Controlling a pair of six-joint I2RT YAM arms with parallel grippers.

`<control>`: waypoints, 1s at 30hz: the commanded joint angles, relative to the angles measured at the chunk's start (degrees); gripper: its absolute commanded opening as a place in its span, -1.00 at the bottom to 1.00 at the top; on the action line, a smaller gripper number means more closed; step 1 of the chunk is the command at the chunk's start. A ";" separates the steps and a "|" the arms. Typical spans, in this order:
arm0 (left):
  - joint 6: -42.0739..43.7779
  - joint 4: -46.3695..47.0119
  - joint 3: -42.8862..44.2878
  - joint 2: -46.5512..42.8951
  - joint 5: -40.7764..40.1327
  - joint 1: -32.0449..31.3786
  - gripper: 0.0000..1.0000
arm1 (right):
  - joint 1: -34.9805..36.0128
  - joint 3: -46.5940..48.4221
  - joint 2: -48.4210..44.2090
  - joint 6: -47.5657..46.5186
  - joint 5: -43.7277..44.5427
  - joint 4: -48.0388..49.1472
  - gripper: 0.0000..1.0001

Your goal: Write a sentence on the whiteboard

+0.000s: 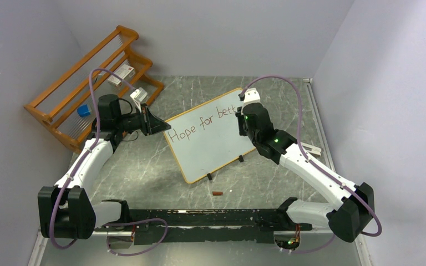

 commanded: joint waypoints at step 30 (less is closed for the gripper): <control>4.19 -5.12 -1.32 1.98 -4.31 -0.93 -0.90 | -2.95 0.96 -0.17 -0.21 -2.50 3.43 -1.00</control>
